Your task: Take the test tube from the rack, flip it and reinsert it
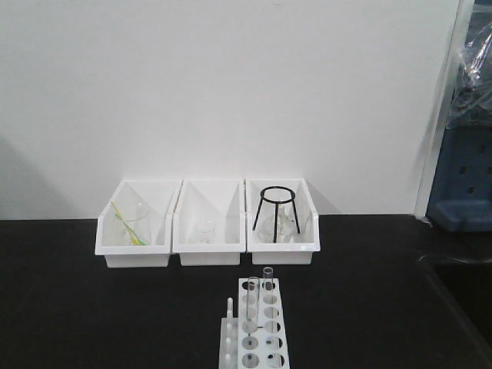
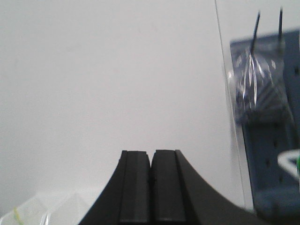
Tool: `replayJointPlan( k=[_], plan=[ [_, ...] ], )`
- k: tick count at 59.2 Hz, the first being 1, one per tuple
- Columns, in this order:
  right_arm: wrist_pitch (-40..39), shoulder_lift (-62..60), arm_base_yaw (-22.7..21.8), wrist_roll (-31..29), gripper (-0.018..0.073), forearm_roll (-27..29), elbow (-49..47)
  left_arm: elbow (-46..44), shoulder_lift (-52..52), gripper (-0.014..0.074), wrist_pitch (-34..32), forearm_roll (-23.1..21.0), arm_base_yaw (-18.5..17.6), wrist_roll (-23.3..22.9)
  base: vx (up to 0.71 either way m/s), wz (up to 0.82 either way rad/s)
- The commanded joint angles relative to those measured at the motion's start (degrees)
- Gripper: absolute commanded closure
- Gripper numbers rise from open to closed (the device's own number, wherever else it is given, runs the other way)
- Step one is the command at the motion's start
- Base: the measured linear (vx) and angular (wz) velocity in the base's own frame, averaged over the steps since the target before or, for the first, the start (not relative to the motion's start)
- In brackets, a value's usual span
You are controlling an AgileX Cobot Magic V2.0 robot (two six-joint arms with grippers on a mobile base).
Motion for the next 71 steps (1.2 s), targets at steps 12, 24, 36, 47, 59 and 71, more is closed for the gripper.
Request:
replayJointPlan(
  k=[12, 24, 36, 47, 59, 71],
  plan=[
    [-4.4, 31.0, -0.2, -7.8, 0.0570, 0.1, -25.1, -0.3, -0.5, 0.0602, -4.7, 0.0, 0.0, -0.1, 0.00, -0.01],
    [-7.2, 42.8, -0.2, -7.2, 0.0566, 0.3, -27.3, -0.3, -0.5, 0.0602, -4.7, 0.0, 0.0, -0.1, 0.00, 0.00],
    [-8.1, 46.7, -0.2, -7.2, 0.0470, 0.6, -27.3, -0.3, -0.5, 0.0602, -4.7, 0.0, 0.0, -0.1, 0.00, 0.00],
    [-8.6, 46.7, -0.2, -7.2, 0.0233, 0.6, -27.3, -0.3, -0.5, 0.0602, -4.7, 0.0, 0.0, -0.1, 0.00, 0.00],
    [-9.4, 46.7, -0.2, -7.2, -0.0026, 1.6, -27.3, -0.3, -0.5, 0.0602, -4.7, 0.0, 0.0, -0.1, 0.00, 0.00],
    [-11.5, 46.9, 0.0, -5.7, -0.0072, 1.3, -27.2, -0.3, -0.5, 0.0602, -4.7, 0.0, 0.0, -0.1, 0.00, 0.00]
  ],
)
